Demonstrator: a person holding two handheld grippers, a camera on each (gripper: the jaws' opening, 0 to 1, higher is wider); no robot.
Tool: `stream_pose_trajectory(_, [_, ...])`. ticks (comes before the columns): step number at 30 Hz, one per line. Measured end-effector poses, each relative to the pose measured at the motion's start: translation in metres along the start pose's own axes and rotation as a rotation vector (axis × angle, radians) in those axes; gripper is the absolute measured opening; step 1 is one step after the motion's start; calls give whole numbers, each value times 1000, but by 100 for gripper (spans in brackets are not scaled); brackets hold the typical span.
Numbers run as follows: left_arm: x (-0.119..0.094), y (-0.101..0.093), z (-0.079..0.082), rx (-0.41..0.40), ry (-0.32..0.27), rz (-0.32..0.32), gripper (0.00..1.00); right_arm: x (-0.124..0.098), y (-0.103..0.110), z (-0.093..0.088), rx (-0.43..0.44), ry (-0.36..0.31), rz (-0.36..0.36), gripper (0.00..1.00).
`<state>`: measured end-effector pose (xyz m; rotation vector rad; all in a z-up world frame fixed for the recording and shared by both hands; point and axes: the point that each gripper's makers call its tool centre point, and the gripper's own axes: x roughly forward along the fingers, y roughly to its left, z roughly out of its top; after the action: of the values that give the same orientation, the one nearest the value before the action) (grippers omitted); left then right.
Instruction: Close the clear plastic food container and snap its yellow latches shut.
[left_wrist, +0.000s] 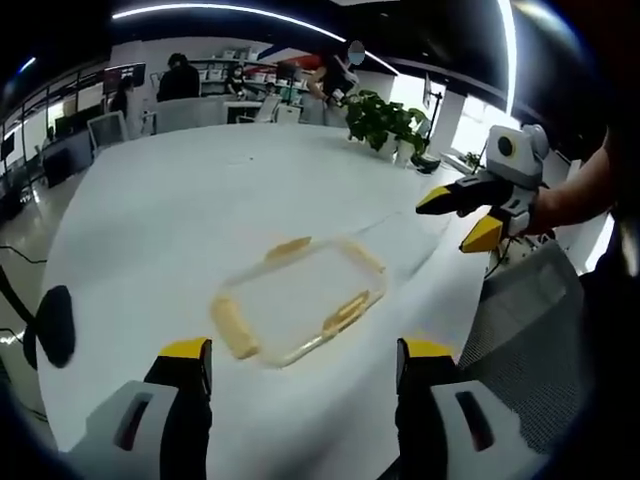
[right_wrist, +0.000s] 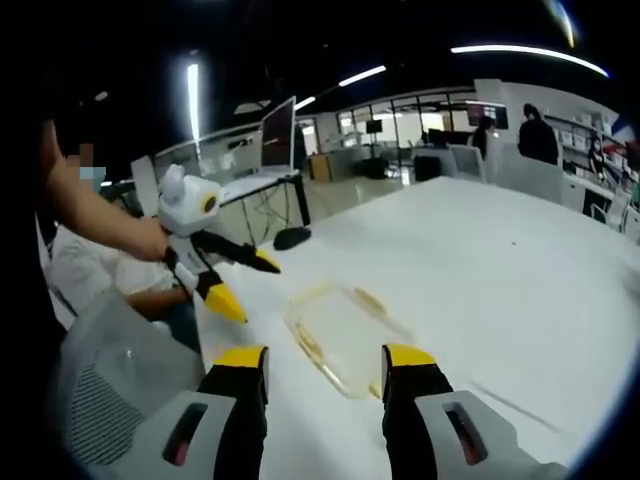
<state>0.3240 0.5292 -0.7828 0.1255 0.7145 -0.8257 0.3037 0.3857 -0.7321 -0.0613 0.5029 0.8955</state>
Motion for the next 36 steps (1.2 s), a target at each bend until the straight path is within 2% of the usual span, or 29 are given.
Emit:
stream_pose_trajectory(10, [4,7,-6,44,40,-12,75,5,-8,-4,-24,34,-12,43])
stream_pose_trajectory(13, [5,12,-5,59,46,7,78,6,-9,-5,-34,43,-10,43])
stream_pose_trajectory(36, [19,26,-5,127,96,-26,73,21,-26,-18,-96,128,-16,42])
